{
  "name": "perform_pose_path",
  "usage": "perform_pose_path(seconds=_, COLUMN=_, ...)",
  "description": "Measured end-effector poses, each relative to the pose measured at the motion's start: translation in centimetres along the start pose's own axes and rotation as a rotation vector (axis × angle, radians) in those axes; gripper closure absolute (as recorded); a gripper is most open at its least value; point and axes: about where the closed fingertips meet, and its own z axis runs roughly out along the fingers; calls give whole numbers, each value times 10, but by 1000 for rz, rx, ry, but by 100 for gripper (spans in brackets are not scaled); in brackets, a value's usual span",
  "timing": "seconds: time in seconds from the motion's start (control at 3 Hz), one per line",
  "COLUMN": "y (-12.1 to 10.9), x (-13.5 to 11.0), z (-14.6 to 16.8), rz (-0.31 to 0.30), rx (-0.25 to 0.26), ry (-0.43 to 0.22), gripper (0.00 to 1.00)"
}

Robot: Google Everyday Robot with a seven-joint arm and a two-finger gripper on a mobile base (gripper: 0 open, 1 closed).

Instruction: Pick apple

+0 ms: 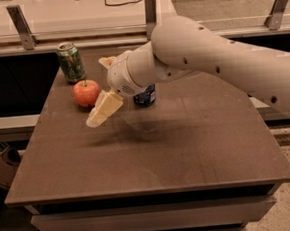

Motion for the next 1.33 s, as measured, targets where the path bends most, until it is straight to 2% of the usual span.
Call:
perform_pose_path(seconds=0.33, y=-5, x=15, z=26, rz=45, rx=-6, ry=-10, gripper=0)
perform_pose_path(seconds=0.67, y=-9, x=26, z=39, rz=77, rx=12, ry=-42, gripper=0)
perform_pose_path(seconds=1.0, y=-12, x=26, z=49, rz=81, rx=22, ry=-82, gripper=0)
perform_pose_path(seconds=1.33, y=-16, x=21, z=59, rz=70, rx=20, ry=-105, gripper=17)
